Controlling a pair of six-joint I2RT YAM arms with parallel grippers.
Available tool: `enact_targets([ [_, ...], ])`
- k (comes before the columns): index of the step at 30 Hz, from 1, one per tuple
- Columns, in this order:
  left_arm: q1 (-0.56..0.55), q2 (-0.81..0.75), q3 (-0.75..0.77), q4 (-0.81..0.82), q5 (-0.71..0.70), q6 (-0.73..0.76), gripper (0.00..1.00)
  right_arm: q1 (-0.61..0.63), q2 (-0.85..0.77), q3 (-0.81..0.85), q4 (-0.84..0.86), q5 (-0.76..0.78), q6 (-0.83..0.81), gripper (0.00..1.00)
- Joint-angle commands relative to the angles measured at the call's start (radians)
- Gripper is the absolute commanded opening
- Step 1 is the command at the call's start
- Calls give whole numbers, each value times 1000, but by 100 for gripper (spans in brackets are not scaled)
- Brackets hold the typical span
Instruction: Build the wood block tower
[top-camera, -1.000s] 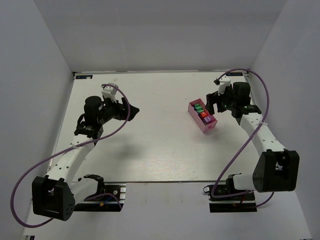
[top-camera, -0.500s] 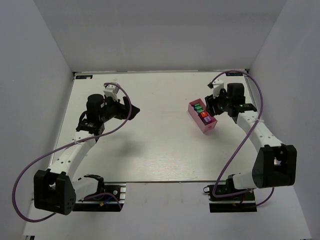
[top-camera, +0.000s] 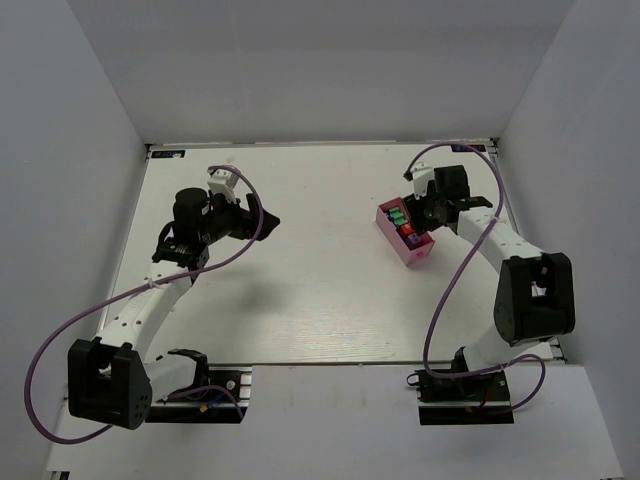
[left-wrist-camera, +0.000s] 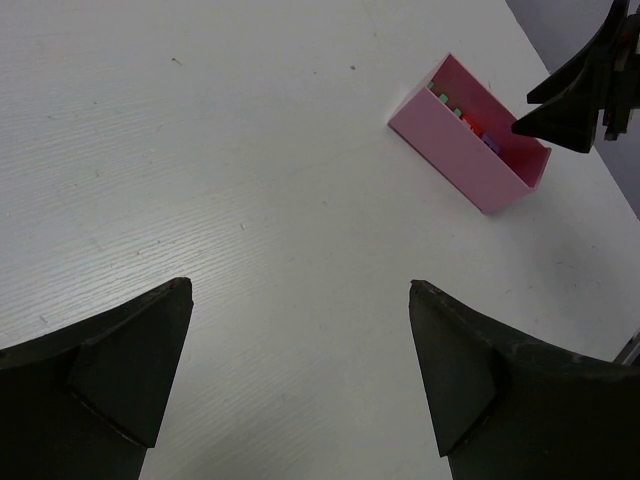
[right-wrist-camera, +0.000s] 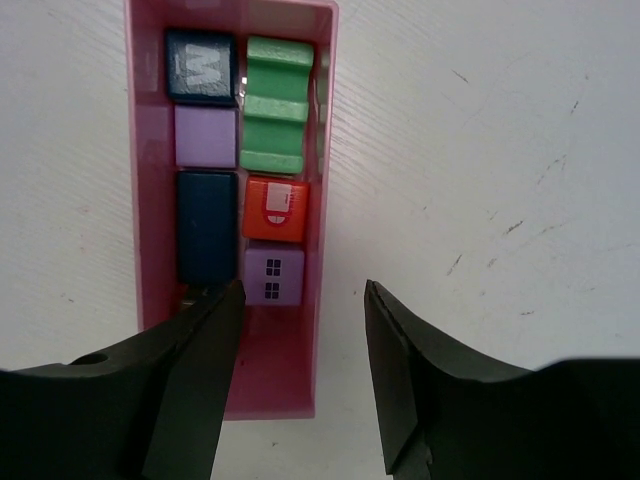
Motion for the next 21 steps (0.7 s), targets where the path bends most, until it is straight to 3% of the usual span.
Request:
enact_targets([
  [1,-1,-19,35,4,19,-3,99,0,18,44,-10,48,-6,57],
  [14,-1,-19,35,4,28,-3,99,-8,76,49,-29,73,-34,56],
  [21,-1,-19,35,4,28,-13,99,-8,107,67,-58,56,-46,46],
])
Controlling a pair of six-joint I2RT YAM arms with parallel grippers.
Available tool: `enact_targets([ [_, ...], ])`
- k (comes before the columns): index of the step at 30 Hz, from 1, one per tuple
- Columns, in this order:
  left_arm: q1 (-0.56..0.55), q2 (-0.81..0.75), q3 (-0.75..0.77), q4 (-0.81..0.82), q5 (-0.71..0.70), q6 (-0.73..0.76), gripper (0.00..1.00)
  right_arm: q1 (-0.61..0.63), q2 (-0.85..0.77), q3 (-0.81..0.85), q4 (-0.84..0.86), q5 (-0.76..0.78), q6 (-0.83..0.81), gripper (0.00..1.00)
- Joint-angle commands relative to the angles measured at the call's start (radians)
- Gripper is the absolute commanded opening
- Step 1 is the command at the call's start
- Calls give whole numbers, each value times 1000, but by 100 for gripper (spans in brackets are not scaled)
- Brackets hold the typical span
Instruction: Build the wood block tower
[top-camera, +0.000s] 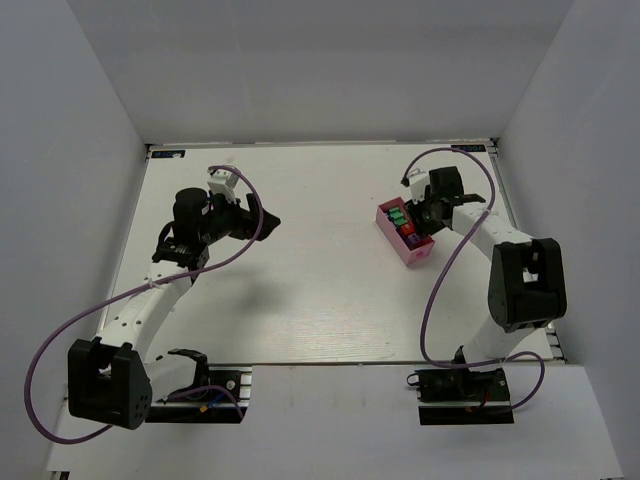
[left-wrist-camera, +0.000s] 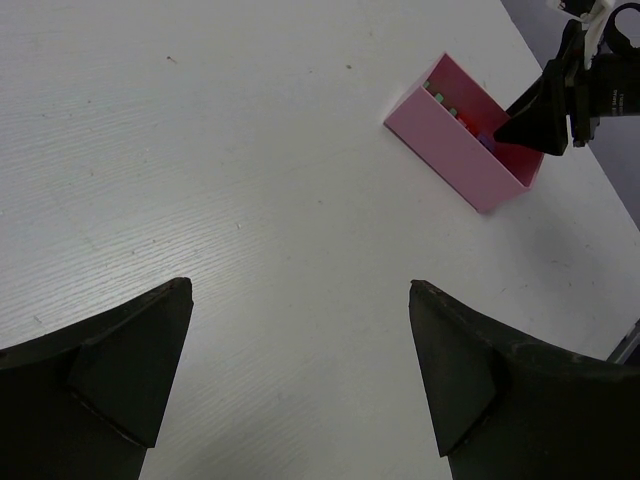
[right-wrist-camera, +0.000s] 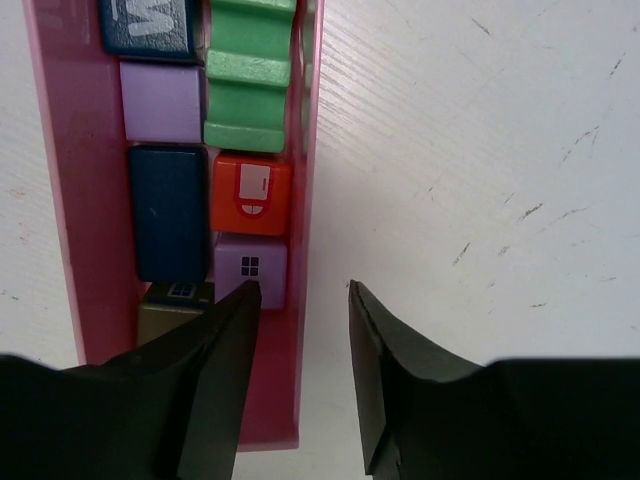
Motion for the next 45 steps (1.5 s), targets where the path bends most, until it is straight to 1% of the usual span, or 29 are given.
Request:
enact_targets([
  [1,-1,-19,35,4,20,-7,99,-4,17,46,-28,-5,-17,46],
  [7,-1,29,26,24,75,-16,99,-5,37,61,-60,-31,-29,38],
  [8,-1,30,26,24,76,-16,99,-5,38,64,-66,-34,-28,34],
  [10,-1,45,35,24,94,-16,98,-5,35,67,-69,-38,-35,28],
  [11,-10,74,46,12,94,-16,98,-8,27,67,-69,-40,-37,19],
  [13,-10,95,65,-7,105,-16,98,-2,21,67,-71,-49,-43,10],
  [14,-10,108,78,-18,105,-16,98,-2,9,69,-72,-52,-51,2],
  [15,-21,108,91,-18,105,-16,97,-2,4,67,-69,-52,-55,0],
  [19,-41,140,132,-71,54,8,97,4,-37,60,-63,-66,-93,0],
  [23,-85,181,160,-94,19,44,97,27,-138,40,-43,-66,-121,0],
  [28,-158,257,255,-142,-27,79,94,99,-193,23,-29,5,-147,0],
  [29,-171,269,278,-151,-38,79,93,120,-207,11,-26,53,-150,0],
  [33,-239,315,312,-160,-98,110,85,197,-267,-51,10,118,-169,0],
  [34,-260,315,321,-148,-116,123,83,229,-293,-63,27,136,-173,0],
  [35,-270,326,334,-148,-145,134,78,241,-313,-84,34,159,-175,0],
  [36,-279,326,335,-148,-158,143,77,249,-330,-90,38,176,-173,0],
  [39,-320,326,335,-108,-176,163,70,292,-348,-98,31,209,-164,0],
  [41,-339,326,335,-87,-176,163,68,323,-351,-89,18,213,-157,0],
  [43,-371,335,335,-65,-191,163,61,352,-348,-80,8,219,-137,0],
  [45,-389,352,335,-53,-225,163,57,380,-342,-65,-6,207,-118,0],
])
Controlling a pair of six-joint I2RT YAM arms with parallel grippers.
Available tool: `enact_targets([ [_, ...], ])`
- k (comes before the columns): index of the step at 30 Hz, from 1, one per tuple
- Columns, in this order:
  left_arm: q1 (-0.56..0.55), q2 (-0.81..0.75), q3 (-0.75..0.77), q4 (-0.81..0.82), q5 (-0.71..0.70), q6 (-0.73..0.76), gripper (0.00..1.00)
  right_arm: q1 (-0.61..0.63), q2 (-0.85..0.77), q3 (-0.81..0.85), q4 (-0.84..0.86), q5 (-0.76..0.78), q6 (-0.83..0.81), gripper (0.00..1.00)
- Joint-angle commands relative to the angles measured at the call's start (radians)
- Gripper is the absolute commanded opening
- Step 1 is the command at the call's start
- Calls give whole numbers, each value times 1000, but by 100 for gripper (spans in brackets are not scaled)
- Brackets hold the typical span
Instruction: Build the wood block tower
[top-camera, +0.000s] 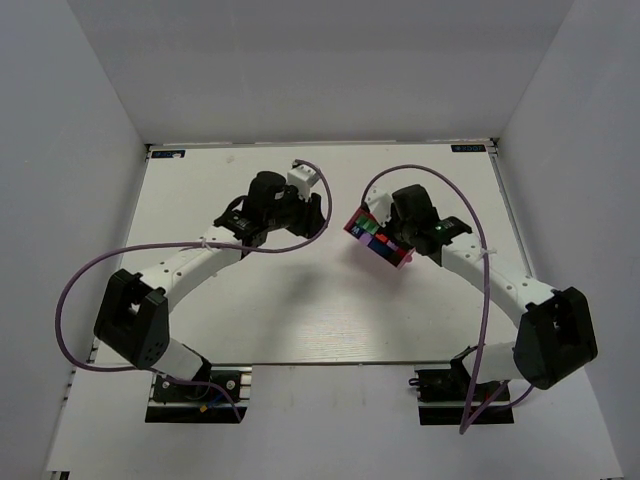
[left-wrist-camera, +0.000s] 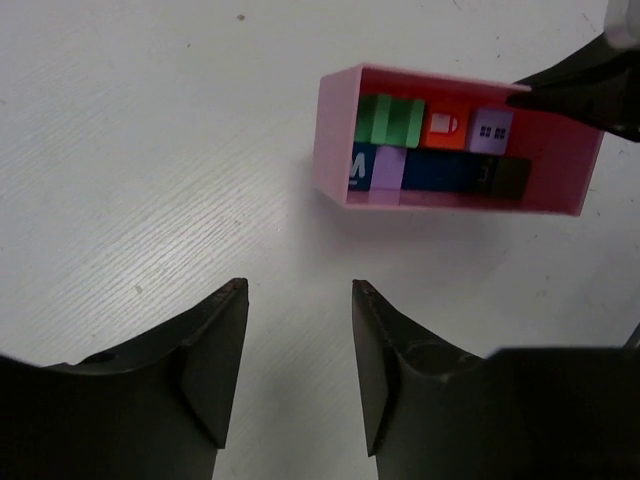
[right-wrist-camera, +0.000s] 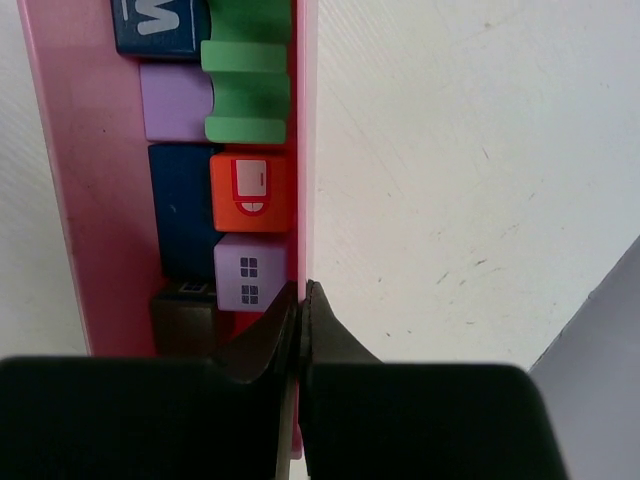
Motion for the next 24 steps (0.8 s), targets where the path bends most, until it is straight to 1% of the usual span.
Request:
enact_targets([
  [1,-38,20,36,56,-60,16,55,42,-27,56,34,17,39,0],
  [5,-84,60,26,136,-99,-4,55,74,-24,60,16,-17,49,0],
  [8,-102,90,26,160,-109,-4,53,87,-33,68,13,-40,59,0],
  [18,-134,166,66,185,-168,-4,50,107,-90,50,10,-134,72,0],
  [19,-143,176,66,185,-177,-4,49,113,-102,48,10,-137,74,0],
  [20,-144,187,66,185,-177,-4,44,113,-105,40,11,-141,74,0],
  [22,-144,196,66,185,-177,-15,38,116,-118,33,14,-149,74,0],
  [23,-153,196,75,185,-177,-15,32,116,-121,30,13,-156,75,0],
  [24,-153,196,75,185,-186,-15,29,114,-124,25,13,-157,77,0],
])
